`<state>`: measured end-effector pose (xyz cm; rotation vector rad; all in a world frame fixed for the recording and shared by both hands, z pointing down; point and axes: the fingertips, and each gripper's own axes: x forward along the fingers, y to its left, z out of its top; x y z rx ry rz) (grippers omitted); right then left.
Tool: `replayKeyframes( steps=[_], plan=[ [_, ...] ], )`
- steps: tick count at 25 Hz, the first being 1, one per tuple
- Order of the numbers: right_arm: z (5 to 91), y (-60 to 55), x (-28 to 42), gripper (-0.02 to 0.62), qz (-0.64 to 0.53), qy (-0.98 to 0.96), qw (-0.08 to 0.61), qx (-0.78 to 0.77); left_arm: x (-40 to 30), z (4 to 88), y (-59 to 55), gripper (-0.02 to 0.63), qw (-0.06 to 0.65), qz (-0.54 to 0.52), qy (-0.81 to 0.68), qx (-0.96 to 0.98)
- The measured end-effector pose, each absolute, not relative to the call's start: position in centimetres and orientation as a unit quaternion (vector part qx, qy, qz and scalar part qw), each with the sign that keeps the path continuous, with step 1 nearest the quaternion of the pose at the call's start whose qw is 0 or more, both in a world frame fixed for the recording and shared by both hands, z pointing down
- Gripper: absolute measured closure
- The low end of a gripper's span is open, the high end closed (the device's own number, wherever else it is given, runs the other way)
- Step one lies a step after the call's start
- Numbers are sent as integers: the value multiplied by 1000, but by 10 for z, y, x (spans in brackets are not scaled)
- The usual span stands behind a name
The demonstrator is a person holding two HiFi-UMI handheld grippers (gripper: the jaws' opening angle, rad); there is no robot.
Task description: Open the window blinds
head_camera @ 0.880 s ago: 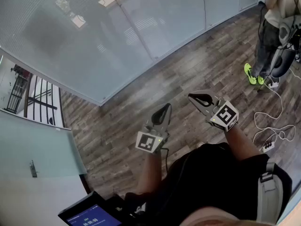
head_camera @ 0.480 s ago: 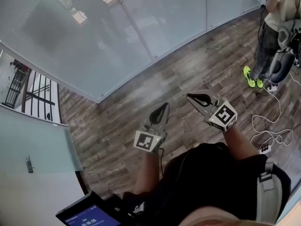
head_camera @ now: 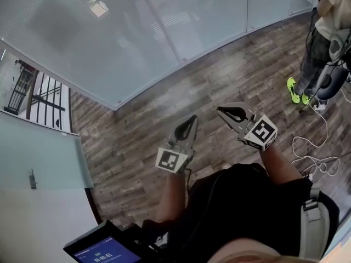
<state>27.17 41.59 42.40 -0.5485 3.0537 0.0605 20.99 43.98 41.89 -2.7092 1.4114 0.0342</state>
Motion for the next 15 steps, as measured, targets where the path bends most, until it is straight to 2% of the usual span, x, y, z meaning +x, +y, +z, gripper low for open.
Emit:
replayKeyframes(
  steps=[15],
  plan=[
    [432,416,281,589,31,994,11,-103,221,418,434,603,42,-12,504,-863]
  ],
)
